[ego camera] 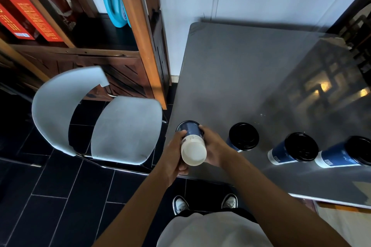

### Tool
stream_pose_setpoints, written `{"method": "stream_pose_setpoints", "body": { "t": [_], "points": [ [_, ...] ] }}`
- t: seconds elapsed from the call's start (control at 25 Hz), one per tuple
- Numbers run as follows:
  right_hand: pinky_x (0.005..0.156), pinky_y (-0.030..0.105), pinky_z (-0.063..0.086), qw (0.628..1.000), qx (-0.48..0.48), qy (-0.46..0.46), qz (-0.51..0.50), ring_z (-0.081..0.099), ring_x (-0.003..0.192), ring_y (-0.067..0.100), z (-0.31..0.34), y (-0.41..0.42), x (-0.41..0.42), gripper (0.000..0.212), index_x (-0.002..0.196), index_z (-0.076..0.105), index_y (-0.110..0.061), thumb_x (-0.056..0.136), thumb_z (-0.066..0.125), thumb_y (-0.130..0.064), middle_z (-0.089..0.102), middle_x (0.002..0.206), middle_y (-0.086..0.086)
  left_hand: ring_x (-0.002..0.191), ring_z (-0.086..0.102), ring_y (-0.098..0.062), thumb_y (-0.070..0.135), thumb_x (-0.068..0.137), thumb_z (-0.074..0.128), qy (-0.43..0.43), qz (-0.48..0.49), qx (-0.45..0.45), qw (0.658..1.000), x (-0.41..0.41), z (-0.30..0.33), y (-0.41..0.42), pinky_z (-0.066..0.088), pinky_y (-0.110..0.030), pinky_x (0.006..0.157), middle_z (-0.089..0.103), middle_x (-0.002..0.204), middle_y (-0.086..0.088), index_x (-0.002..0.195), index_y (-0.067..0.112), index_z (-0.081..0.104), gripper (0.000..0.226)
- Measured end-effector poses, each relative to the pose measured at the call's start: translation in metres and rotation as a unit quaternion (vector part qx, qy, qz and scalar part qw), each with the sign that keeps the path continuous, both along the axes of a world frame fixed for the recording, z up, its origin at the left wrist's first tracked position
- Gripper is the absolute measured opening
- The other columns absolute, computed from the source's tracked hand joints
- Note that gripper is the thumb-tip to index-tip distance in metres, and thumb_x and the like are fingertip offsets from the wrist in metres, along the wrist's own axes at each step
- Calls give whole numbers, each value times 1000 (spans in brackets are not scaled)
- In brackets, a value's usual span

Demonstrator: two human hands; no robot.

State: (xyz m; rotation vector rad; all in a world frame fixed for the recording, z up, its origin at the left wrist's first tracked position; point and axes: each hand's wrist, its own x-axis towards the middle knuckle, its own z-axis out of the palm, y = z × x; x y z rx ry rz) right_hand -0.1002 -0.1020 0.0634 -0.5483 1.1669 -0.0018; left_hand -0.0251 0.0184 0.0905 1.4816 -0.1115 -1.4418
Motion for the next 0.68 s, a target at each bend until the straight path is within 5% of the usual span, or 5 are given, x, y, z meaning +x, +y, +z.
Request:
{"method": "stream_pose_setpoints", "body": {
  "t": [0.16,0.44,0.68],
  "points": [
    [108,53,47,1000,4,-3,-12,64,121,37,2,1,0,57,132,54,-10,97,46,-55,69,127,20,33,35,-13,58,99,41,13,8,-5,1000,-3,2,-1,30,-19,39,53,55,-11,82,12,72,58],
    [107,56,47,999,-29,19,24,65,119,37,-3,5,-2,56,132,53,-13,96,49,-55,67,128,21,36,40,-12,66,91,41,-90,-52,76,992,7,5,-1,29,-17,42,52,49,-4,94,13,66,59],
    [108,53,47,997,-68,14,45,65,112,31,9,7,-4,54,125,59,-11,99,40,-55,64,131,26,37,39,-15,65,93,46,-24,-14,36,999,5,6,0,30,-19,40,55,58,-12,95,7,68,62]
  ]
}}
